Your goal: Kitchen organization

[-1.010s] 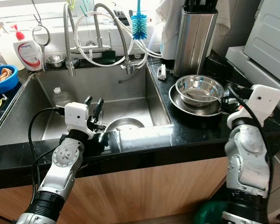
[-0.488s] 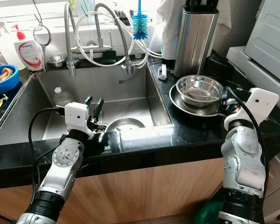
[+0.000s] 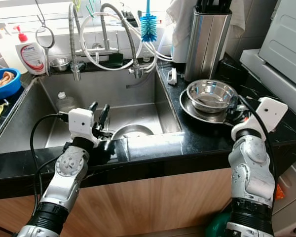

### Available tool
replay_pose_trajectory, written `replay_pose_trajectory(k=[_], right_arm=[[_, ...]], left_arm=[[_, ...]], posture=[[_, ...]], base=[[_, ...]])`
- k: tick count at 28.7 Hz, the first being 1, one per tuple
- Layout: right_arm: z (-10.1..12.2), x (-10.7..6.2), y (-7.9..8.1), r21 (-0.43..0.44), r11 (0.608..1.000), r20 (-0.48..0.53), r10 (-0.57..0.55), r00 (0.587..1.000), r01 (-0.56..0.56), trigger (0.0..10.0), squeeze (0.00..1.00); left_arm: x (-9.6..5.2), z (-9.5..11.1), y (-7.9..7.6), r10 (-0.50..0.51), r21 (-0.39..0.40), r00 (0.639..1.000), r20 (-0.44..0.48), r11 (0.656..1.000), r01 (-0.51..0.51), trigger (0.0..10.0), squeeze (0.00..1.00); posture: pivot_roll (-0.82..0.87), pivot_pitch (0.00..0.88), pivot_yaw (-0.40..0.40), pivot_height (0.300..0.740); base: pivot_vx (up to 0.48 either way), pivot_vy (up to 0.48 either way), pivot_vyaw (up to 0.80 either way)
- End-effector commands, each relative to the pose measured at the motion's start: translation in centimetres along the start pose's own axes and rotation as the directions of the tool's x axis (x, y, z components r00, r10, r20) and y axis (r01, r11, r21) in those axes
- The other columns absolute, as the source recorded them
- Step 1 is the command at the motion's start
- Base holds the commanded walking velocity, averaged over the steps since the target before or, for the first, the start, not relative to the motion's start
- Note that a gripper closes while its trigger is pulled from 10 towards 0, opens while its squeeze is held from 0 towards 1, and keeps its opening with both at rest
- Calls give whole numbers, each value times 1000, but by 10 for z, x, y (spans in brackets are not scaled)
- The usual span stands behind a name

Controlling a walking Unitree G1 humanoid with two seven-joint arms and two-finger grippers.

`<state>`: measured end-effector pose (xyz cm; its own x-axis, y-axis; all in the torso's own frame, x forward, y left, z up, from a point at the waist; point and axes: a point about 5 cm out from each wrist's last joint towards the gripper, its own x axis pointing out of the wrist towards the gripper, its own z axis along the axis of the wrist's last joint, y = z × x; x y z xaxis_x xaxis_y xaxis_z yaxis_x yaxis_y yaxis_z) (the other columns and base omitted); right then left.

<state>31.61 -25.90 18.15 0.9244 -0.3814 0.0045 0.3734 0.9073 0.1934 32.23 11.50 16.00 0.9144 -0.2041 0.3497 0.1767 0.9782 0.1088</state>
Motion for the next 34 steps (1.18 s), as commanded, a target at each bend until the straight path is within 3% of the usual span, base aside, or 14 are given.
replay_pose_trajectory(k=[1,2,9,34], right_arm=[[3,2,3,7,1000,4,4,1000,-4,4627,0],[3,3,3,7,1000,2,3,1000,-3,3647,0],[3,4,3,3,1000,4,2,1000,-2,4078,0],[3,5,6,8,1000,7,12,1000,-12,2667,0]], left_arm=[[2,3,-3,-40,54,999,13,998,39,10000,0],[1,3,-4,-49,64,999,14,997,48,10000,0],[1,3,-4,-46,57,999,14,997,45,10000,0],[4,4,-5,-44,60,999,20,997,42,10000,0]], posture=[[-165,0,45,740],[-165,0,45,740],[-163,0,46,740],[-163,0,44,740]], base=[[0,0,0],[0,0,0],[0,0,0],[0,0,0]])
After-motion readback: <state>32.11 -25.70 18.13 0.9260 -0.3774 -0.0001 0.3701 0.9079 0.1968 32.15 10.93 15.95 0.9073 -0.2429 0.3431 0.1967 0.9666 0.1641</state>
